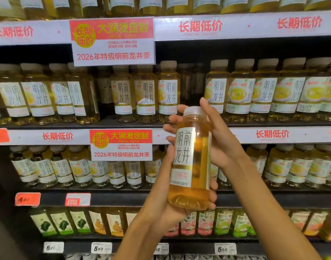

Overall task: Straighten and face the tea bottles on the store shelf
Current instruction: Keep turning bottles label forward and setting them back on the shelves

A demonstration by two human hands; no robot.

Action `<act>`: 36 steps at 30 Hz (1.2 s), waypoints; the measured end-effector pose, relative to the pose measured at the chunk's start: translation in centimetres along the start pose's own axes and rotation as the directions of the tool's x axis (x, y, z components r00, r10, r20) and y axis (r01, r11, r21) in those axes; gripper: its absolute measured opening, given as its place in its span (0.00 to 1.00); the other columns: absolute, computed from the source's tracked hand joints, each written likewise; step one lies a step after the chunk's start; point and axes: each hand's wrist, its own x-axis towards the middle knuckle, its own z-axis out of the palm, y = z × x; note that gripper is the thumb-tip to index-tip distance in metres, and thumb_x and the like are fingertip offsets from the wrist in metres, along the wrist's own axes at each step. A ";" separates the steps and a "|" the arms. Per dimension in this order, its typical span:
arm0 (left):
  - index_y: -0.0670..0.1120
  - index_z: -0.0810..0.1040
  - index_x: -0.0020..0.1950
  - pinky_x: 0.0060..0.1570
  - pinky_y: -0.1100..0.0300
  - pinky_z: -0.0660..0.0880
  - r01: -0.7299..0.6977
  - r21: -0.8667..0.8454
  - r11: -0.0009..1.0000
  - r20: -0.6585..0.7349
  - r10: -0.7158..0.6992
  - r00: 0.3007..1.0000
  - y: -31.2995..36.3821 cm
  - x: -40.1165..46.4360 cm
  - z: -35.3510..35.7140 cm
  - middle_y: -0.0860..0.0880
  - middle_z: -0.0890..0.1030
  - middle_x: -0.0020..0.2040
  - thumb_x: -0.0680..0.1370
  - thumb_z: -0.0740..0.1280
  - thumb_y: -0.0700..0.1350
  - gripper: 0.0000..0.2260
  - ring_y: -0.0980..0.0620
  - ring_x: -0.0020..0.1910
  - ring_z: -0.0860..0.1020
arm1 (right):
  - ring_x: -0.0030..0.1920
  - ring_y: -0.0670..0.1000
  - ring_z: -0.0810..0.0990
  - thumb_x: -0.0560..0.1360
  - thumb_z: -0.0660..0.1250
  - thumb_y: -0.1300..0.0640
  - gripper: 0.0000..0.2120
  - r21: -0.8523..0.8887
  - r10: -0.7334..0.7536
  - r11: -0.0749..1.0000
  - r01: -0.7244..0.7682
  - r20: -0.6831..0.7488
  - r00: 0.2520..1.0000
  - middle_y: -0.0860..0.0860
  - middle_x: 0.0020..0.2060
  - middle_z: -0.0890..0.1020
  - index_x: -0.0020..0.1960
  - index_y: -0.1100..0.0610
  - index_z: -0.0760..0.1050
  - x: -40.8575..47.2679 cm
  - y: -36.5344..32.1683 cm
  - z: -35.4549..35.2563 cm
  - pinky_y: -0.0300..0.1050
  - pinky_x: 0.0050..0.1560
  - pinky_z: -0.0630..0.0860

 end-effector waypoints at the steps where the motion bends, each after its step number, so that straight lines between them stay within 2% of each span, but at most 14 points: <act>1: 0.41 0.74 0.65 0.40 0.53 0.78 0.001 -0.003 1.000 0.003 -0.001 1.000 -0.1 -0.1 0.0 0.38 0.80 0.45 0.74 0.60 0.66 0.32 0.45 0.39 0.81 | 0.45 0.53 0.84 0.72 0.64 0.46 0.18 0.010 0.004 1.000 -0.004 0.000 1.000 0.54 0.41 0.84 0.54 0.58 0.74 0.0 0.1 0.1 0.49 0.46 0.81; 4: 0.41 0.74 0.65 0.43 0.52 0.80 -0.036 0.181 0.983 -0.086 0.052 0.995 -0.3 -0.4 -0.3 0.37 0.82 0.48 0.75 0.56 0.67 0.33 0.43 0.42 0.83 | 0.42 0.52 0.82 0.72 0.66 0.47 0.16 -0.116 -0.055 0.992 0.046 -0.072 0.996 0.53 0.39 0.82 0.51 0.58 0.76 -0.3 0.0 0.1 0.47 0.43 0.80; 7: 0.52 0.72 0.68 0.58 0.47 0.77 -0.076 0.487 0.870 -0.261 0.228 0.938 -0.3 -0.7 -0.4 0.44 0.82 0.57 0.72 0.57 0.70 0.32 0.44 0.55 0.82 | 0.44 0.52 0.83 0.75 0.65 0.47 0.14 -0.412 -0.207 0.902 0.128 -0.153 0.966 0.52 0.40 0.83 0.52 0.57 0.76 -0.9 -0.4 0.2 0.44 0.43 0.80; 9: 0.55 0.73 0.68 0.62 0.45 0.74 -0.057 0.556 0.829 -0.301 0.265 0.916 -0.4 -0.7 -0.3 0.48 0.83 0.58 0.68 0.57 0.72 0.34 0.47 0.58 0.81 | 0.45 0.52 0.85 0.74 0.65 0.45 0.16 -0.495 -0.247 0.859 0.130 -0.179 0.952 0.51 0.40 0.84 0.53 0.57 0.76 -1.1 -0.4 0.4 0.42 0.42 0.80; 13: 0.48 0.77 0.64 0.43 0.53 0.80 -0.113 0.375 0.920 -0.254 0.219 0.942 -0.5 -0.5 0.0 0.41 0.83 0.48 0.69 0.57 0.69 0.34 0.46 0.42 0.83 | 0.47 0.53 0.84 0.72 0.64 0.41 0.20 -0.471 -0.189 0.875 0.107 -0.130 0.973 0.52 0.42 0.85 0.54 0.55 0.76 -0.9 -0.6 0.8 0.44 0.45 0.81; 16: 0.39 0.80 0.57 0.36 0.55 0.79 -0.084 0.072 0.994 -0.127 0.092 0.988 -0.8 -0.4 0.1 0.39 0.80 0.41 0.78 0.52 0.66 0.33 0.46 0.35 0.80 | 0.47 0.55 0.84 0.72 0.64 0.44 0.20 -0.189 -0.089 0.979 0.080 -0.042 0.995 0.55 0.41 0.84 0.54 0.59 0.76 -0.7 -0.7 1.0 0.49 0.50 0.81; 18: 0.37 0.79 0.55 0.36 0.54 0.79 -0.039 0.030 0.999 -0.100 0.042 0.994 -1.2 -0.2 0.0 0.39 0.80 0.41 0.79 0.51 0.65 0.34 0.46 0.35 0.80 | 0.43 0.54 0.84 0.72 0.63 0.47 0.16 -0.051 -0.071 0.996 0.071 0.003 0.997 0.54 0.39 0.83 0.51 0.59 0.76 -0.5 -0.5 1.0 0.49 0.47 0.81; 20: 0.38 0.79 0.57 0.40 0.53 0.81 -0.022 0.139 0.990 -0.147 0.042 0.988 -1.3 -0.1 -0.3 0.38 0.82 0.43 0.77 0.52 0.66 0.33 0.45 0.38 0.83 | 0.40 0.52 0.82 0.74 0.63 0.49 0.12 -0.073 -0.102 0.992 0.103 0.006 0.995 0.53 0.36 0.80 0.48 0.57 0.74 -0.5 -0.5 0.8 0.47 0.44 0.80; 23: 0.53 0.75 0.65 0.58 0.49 0.77 -0.062 0.461 0.885 -0.282 0.213 0.935 -0.7 -0.6 -0.5 0.46 0.83 0.57 0.75 0.52 0.66 0.28 0.48 0.56 0.81 | 0.41 0.52 0.82 0.77 0.63 0.50 0.10 -0.324 -0.200 0.931 0.165 -0.076 0.977 0.52 0.37 0.80 0.48 0.56 0.76 -0.9 -0.7 0.6 0.46 0.45 0.79; 26: 0.57 0.74 0.67 0.61 0.48 0.75 -0.107 0.561 0.821 -0.238 0.284 0.929 -0.5 -0.9 -0.1 0.49 0.81 0.60 0.72 0.54 0.69 0.29 0.49 0.60 0.79 | 0.43 0.51 0.83 0.78 0.63 0.48 0.11 -0.454 -0.271 0.873 0.177 -0.151 0.951 0.51 0.38 0.82 0.49 0.55 0.77 -1.0 -0.8 0.5 0.44 0.45 0.80; 29: 0.49 0.75 0.66 0.49 0.51 0.80 -0.126 0.434 0.892 -0.240 0.249 0.938 -0.6 -0.6 0.2 0.44 0.83 0.54 0.71 0.57 0.68 0.32 0.47 0.50 0.83 | 0.45 0.52 0.84 0.78 0.62 0.46 0.14 -0.456 -0.211 0.882 0.119 -0.158 0.965 0.52 0.40 0.83 0.52 0.55 0.77 -0.6 -1.0 0.6 0.45 0.48 0.81; 31: 0.41 0.75 0.63 0.38 0.54 0.80 -0.100 0.188 0.977 -0.143 0.128 0.981 -0.5 -0.6 0.6 0.40 0.82 0.45 0.76 0.54 0.66 0.32 0.46 0.39 0.82 | 0.47 0.54 0.84 0.76 0.64 0.46 0.14 -0.359 -0.150 0.928 0.097 -0.122 0.981 0.53 0.42 0.83 0.53 0.57 0.77 -0.4 -1.1 0.6 0.49 0.50 0.81; 33: 0.37 0.77 0.57 0.36 0.56 0.78 -0.030 -0.014 0.999 -0.050 0.029 0.998 -0.8 -0.6 0.5 0.40 0.80 0.41 0.79 0.52 0.65 0.32 0.47 0.35 0.80 | 0.47 0.54 0.84 0.74 0.64 0.48 0.15 -0.219 -0.095 0.973 0.077 -0.075 0.993 0.53 0.42 0.83 0.53 0.58 0.76 -0.4 -0.9 0.7 0.52 0.53 0.80; 36: 0.38 0.80 0.54 0.40 0.56 0.79 -0.009 -0.041 0.999 0.021 0.010 1.000 -1.2 -0.4 0.0 0.41 0.81 0.44 0.79 0.51 0.64 0.32 0.48 0.38 0.81 | 0.42 0.52 0.83 0.76 0.63 0.51 0.10 -0.124 -0.112 0.987 0.106 -0.041 0.993 0.52 0.38 0.81 0.50 0.57 0.76 -0.3 -0.7 0.8 0.49 0.47 0.81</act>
